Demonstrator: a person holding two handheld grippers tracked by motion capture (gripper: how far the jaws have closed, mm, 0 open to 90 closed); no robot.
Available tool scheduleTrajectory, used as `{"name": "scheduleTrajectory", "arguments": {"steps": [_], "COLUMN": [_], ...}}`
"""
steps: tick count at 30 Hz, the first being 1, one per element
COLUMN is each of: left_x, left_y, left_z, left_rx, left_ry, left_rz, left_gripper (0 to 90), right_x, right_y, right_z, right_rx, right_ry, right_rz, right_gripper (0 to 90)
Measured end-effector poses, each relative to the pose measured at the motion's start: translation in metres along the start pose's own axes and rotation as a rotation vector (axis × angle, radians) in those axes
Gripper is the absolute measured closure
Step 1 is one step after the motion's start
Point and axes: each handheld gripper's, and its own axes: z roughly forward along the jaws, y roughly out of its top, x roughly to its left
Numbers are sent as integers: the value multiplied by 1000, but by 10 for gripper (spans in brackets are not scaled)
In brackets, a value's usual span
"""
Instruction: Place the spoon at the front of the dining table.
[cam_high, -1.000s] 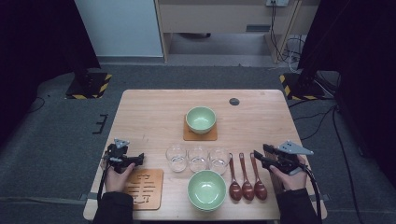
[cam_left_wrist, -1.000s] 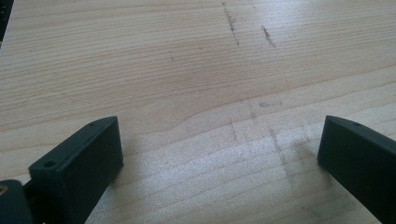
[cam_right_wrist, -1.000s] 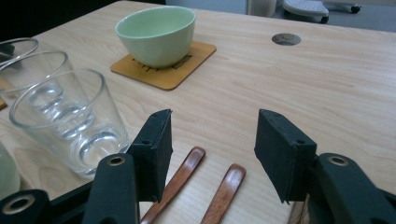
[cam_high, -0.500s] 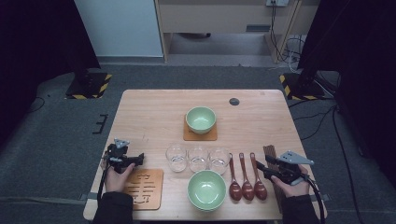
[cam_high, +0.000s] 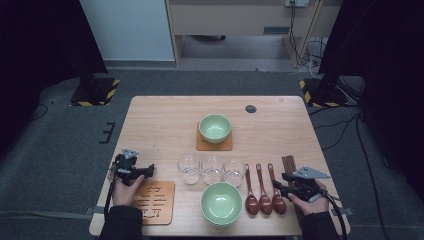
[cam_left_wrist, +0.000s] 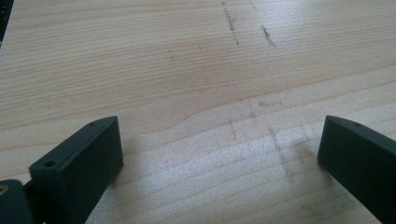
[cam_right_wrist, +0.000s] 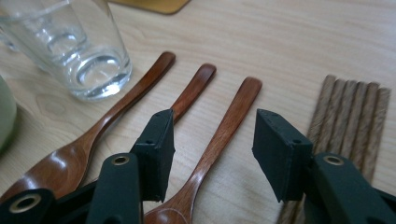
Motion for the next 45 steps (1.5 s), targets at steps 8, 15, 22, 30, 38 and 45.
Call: {"name": "scheduleTrajectory", "arguments": {"steps": [8, 15, 22, 30, 38, 45], "left_x": [0, -1, -1, -1, -1, -1], "left_y": [0, 0, 0, 0, 0, 0], "left_z": [0, 0, 0, 0, 0, 0], "left_rx": [0, 0, 0, 0, 0, 0], "left_ry": [1, 4, 5, 5, 5, 5], "left_rz": [0, -2, -2, -3, -3, -3], "left_gripper": [0, 0, 0, 0, 0, 0], "right_x": [4, 6, 10, 9, 8, 7], "right_y": [-2, -3, -5, -6, -7, -7], "right_z": [5, 9, 17, 18, 19, 18], "right_rx": [52, 94, 130, 142, 142, 137], "right_ry": [-18, -31, -31, -46, -43, -48], "right_rz": [-28, -47, -65, -63, -61, -57], "right_gripper": [547, 565, 596, 641, 687, 711]}}
